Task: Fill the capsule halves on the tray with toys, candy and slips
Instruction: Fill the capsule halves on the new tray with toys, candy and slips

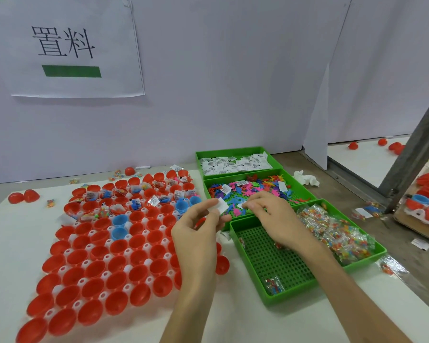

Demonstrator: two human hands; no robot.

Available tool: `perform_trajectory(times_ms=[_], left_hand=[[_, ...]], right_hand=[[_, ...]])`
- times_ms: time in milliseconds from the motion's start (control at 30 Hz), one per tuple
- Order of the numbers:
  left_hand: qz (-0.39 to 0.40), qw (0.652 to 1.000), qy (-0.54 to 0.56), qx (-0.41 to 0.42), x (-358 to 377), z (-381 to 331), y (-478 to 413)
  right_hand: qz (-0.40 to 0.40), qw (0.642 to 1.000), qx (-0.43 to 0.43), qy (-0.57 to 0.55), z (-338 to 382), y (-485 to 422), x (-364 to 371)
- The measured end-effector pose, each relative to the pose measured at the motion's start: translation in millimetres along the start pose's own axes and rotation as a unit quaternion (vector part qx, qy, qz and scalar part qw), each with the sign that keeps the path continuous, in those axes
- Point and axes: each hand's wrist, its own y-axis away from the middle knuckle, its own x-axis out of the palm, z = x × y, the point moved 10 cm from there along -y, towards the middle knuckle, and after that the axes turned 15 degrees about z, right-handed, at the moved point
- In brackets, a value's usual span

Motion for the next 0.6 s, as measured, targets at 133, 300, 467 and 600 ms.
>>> perform_trajectory(times_ms=[133, 300, 467, 600], left_hand=[[0.001, 1.000, 0.006, 0.000, 0, 0, -1], [0.005, 1.000, 0.002, 0.000, 0, 0, -1], [0.024, 1.000, -0.005, 0.006, 2, 0, -3], [0.044, 0.998, -0.028, 0.020, 6, -2, -4]], right_hand=[[-0.052, 0.996, -0.023, -0.062, 1, 4, -12], [-0.105, 0.968, -0.059, -0.222, -4, 8, -23], [-0.048, 0.888, -0.093, -0.448, -4, 6, -12], [-0.015, 0.846, -0.132, -0.517, 11, 8, -7]])
